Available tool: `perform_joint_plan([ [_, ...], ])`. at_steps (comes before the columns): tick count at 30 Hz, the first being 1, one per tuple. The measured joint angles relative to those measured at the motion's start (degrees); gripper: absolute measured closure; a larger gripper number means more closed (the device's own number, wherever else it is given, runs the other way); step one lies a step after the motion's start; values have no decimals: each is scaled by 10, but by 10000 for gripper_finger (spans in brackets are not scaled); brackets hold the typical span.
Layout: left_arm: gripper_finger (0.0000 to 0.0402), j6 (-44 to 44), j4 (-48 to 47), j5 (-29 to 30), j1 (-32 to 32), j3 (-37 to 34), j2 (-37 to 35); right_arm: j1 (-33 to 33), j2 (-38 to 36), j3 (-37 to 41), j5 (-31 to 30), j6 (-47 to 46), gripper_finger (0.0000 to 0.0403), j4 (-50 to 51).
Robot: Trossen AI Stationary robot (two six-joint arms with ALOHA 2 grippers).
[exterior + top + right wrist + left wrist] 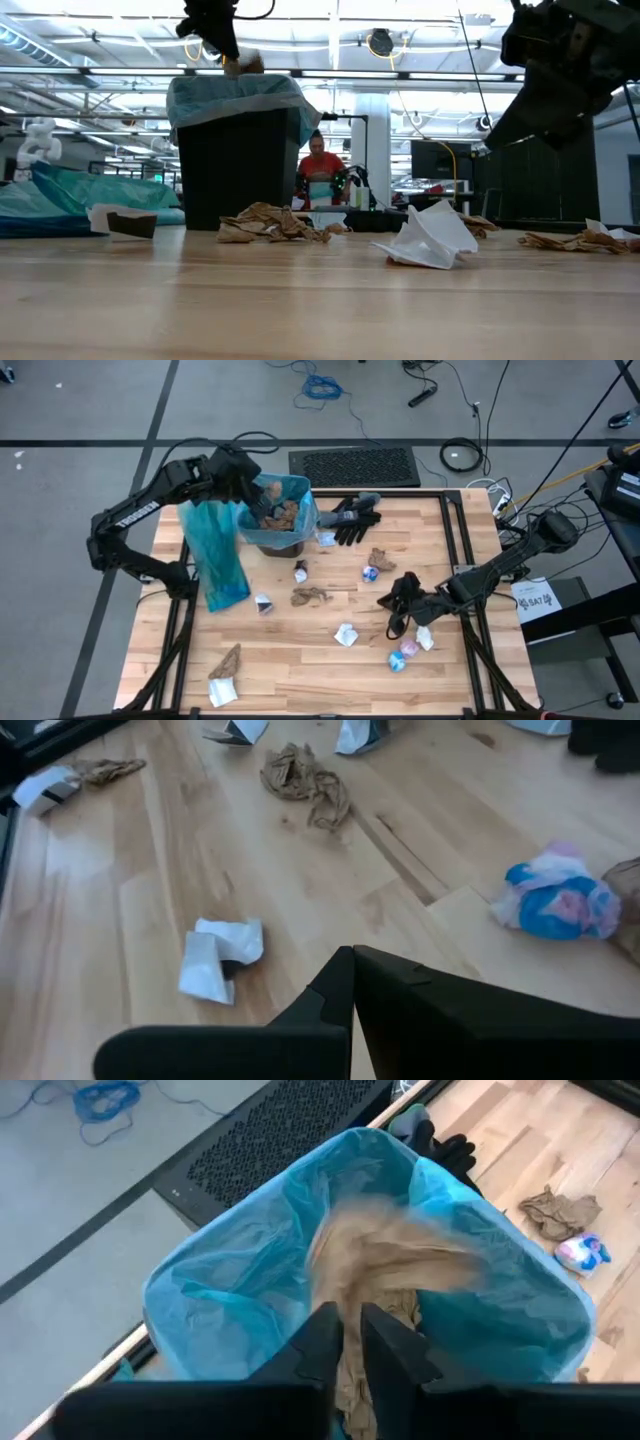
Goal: Place trash/remove bag and relplace
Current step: Put the brown napkin into the trash bin, then put the pink plastic into the trash bin
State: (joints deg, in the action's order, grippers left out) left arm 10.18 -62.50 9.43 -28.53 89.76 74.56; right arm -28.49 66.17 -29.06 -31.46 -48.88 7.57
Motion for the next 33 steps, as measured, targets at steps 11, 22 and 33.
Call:
perform_joint_plan([
  [11,273,23,4,-3,11,-9,33,0,0,0,0,2,403,0],
  [22,272,136,-9,33,277,-13,-6,-1,0,0,33,4,403,4],
  [33,272,414,-9,226,557,-140,-6,10,0,0,5,31,402,27],
])
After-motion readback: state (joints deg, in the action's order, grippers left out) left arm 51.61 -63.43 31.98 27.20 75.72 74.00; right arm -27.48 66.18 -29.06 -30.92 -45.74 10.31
